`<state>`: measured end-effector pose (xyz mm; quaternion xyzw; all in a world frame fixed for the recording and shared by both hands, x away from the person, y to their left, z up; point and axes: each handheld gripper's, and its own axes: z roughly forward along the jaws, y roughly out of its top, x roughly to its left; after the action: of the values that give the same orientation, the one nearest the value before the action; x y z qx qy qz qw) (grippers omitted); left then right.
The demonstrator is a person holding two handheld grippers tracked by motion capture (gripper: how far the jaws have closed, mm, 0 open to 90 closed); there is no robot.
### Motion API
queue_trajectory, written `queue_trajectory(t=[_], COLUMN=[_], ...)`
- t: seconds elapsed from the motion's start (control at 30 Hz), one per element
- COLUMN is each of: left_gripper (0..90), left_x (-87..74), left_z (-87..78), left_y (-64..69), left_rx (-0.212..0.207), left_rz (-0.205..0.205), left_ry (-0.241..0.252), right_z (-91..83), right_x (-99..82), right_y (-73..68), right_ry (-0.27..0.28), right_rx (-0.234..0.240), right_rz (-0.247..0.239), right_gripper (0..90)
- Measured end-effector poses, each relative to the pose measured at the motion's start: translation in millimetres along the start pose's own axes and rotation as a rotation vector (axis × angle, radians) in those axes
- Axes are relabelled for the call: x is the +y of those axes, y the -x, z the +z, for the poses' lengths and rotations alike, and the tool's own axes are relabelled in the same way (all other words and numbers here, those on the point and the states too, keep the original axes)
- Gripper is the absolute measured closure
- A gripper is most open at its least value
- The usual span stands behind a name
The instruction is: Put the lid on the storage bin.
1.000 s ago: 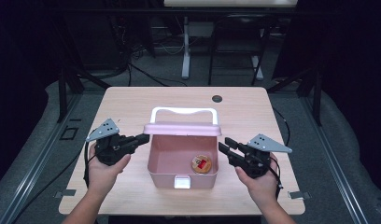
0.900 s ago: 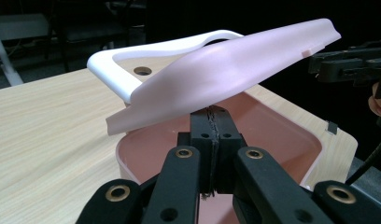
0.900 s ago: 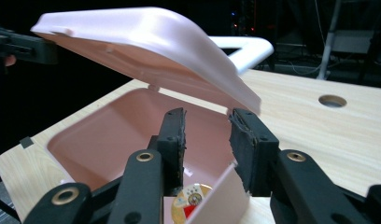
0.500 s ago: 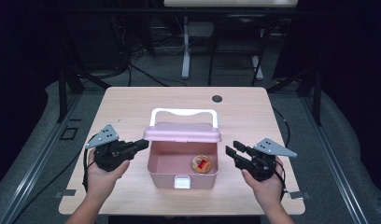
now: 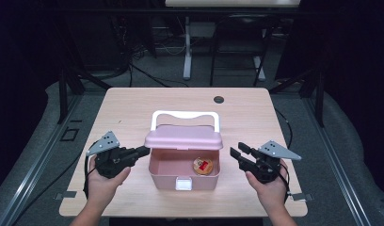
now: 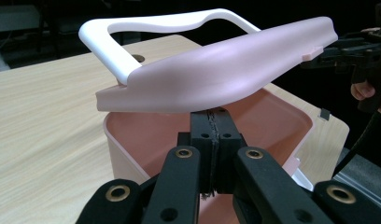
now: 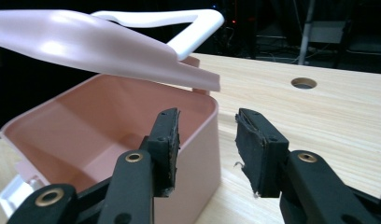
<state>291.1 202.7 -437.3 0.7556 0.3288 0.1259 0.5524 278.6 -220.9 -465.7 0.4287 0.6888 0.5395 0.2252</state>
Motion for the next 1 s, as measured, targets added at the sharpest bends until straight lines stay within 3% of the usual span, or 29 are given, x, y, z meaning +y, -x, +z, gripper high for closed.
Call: queue_trajectory(t=[0.4,0.57,1.0], left_gripper=[89.7,89.7,89.7], left_x=[-11.7,-17.2,-25.3], left_z=[-0.6,-0.3,0.5], left_y=[2.9,3.6,3.5], left_rx=[-0.001,-0.009,-0.017], left_rz=[0.006,-0.014,-0.017], left_ry=[-0.02,-0.02,-0.034], right_z=[-0.1,0.3,0.3], right_x=[-4.7,-6.7,-10.2], right_y=[1.8,3.1,6.1], right_ry=[-0.003,-0.005,-0.007], right_rx=[-0.015,-0.018,-0.027], right_rz=[-0.005,0.0,0.01], right_gripper=[58.0,57.8,57.6])
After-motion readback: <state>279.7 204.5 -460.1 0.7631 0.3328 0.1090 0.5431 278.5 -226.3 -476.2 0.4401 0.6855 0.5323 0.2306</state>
